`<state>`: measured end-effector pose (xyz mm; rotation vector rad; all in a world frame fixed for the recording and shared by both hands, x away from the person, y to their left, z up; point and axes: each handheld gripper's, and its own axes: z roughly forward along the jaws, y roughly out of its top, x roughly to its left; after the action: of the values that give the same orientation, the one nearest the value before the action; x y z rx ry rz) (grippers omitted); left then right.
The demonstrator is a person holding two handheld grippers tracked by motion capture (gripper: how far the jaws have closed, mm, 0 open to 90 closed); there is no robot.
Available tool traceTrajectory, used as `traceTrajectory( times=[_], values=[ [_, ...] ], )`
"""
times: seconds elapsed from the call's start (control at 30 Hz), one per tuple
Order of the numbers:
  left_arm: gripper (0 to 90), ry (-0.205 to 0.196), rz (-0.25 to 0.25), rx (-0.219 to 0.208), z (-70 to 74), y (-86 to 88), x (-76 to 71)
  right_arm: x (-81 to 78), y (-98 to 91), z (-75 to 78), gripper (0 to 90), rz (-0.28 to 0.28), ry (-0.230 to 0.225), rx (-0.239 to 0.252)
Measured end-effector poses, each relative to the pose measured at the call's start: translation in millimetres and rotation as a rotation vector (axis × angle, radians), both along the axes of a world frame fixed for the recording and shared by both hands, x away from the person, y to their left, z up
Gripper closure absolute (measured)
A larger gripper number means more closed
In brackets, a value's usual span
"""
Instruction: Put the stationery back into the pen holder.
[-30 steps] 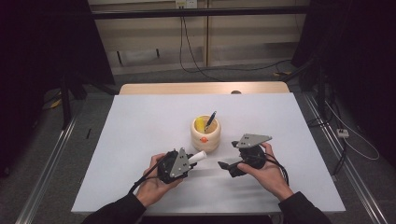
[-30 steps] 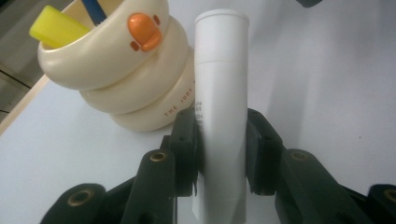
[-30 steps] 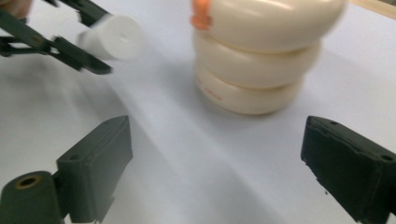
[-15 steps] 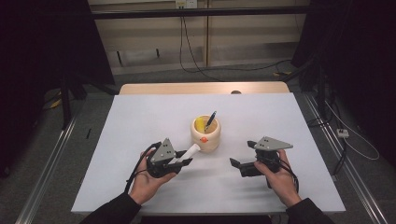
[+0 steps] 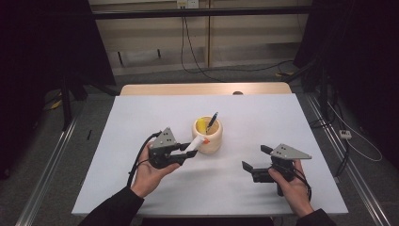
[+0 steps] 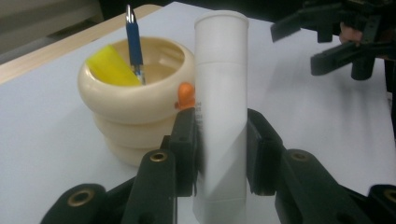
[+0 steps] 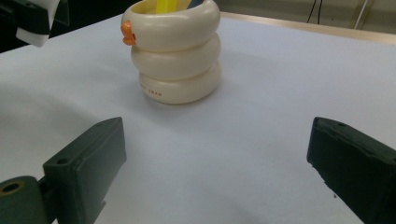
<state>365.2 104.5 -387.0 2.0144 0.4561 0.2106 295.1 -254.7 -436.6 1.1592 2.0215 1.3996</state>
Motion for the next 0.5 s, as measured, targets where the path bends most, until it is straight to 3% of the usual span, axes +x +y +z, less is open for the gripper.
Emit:
traceTrajectory(
  times=[0.5],
  values=[
    [68.6,-0.009,0.054,-0.094,29.1,-13.0,33.6,-10.0,-15.4,-6.6,4.3,-0.045,-0.02,-0.003]
  ],
)
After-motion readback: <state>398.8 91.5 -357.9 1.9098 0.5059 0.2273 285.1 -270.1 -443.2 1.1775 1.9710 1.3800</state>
